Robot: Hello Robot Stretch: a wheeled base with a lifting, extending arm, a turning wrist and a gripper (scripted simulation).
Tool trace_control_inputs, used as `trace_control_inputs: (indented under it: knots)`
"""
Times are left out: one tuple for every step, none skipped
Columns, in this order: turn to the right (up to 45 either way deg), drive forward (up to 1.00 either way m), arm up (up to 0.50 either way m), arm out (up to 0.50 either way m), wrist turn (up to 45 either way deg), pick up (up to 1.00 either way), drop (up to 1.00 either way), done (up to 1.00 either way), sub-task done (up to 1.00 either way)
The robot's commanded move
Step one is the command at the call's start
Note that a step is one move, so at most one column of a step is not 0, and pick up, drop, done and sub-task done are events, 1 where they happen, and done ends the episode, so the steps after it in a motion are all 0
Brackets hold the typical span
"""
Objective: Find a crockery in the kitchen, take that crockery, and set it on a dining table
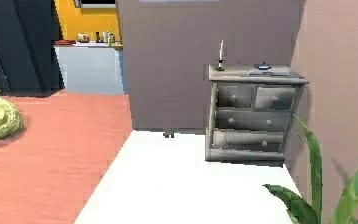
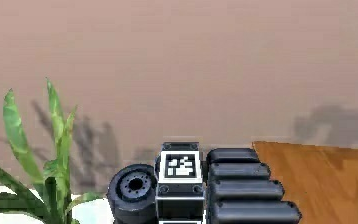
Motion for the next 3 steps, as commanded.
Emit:
trace_control_inputs:
  knots:
    - [-42.0,0.00,0.00,0.00,0.0,0.00,0.00,0.00,0.00]
    - [-45.0,0.00,0.00,0.00,0.0,0.00,0.00,0.00,0.00]
    - [0.0,0.85,0.00,0.00,0.0,0.00,0.00,0.00,0.00]
